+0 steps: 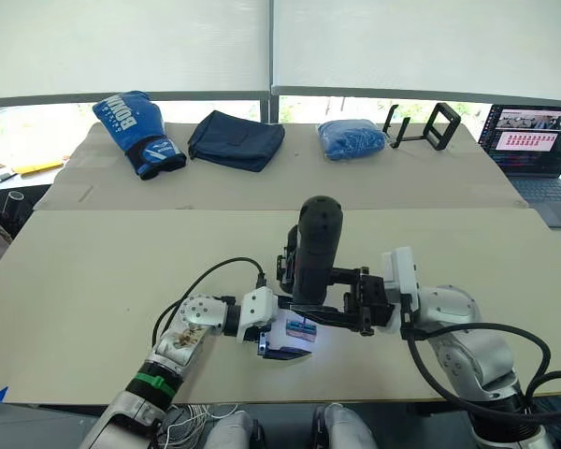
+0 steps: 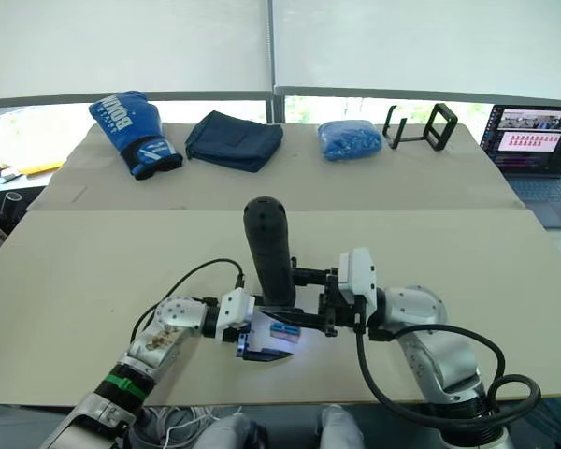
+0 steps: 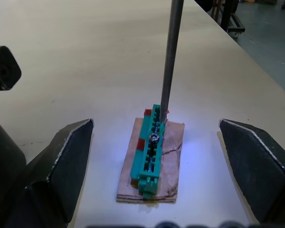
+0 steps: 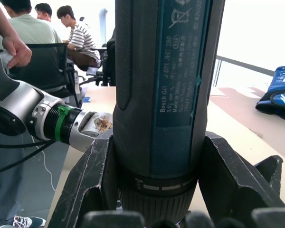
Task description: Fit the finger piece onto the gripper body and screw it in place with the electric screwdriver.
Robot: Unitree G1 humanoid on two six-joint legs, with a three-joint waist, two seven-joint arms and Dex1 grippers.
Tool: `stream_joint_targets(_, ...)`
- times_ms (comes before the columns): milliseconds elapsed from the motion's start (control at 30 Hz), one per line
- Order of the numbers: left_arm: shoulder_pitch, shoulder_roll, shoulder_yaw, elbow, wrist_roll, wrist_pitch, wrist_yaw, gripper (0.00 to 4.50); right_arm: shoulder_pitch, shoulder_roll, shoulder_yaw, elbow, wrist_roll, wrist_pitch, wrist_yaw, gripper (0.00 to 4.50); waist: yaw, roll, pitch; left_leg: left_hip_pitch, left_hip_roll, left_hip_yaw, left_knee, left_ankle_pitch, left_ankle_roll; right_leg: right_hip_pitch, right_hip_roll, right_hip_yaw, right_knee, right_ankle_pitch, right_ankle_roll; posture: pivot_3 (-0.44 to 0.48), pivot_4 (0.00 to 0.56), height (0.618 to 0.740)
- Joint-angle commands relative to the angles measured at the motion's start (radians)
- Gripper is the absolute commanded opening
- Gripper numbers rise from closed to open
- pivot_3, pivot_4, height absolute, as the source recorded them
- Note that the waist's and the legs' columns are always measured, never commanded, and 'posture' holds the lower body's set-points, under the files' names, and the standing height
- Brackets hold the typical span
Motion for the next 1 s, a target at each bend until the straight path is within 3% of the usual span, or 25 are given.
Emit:
stream_joint_targets(33,0.027,0.032,0.016,0.032,0.006,0.007,-0.004,4.47,-0.026,0.013,-0.018,-0.025,0.01,-0.051,-0.005,1.93,-0.002,0.0,0.0,0.0,0.0,0.0,0.0,0.0,0.0,0.0,0.0,0.0,0.0,0.0,0.0,0.0,0.15,0.74)
stream_joint_targets(1000,0.03,0.027,0.009,0.033,0.004,0.01,-0.001,4.47,-0.047,0.03,0.003,0.008,-0.011,-0.061,0.006,1.93,-0.006,0.0,0.0,0.0,0.0,0.0,0.0,0.0,0.0,0.0,0.0,0.0,0.0,0.0,0.0,0.0,0.15,0.74)
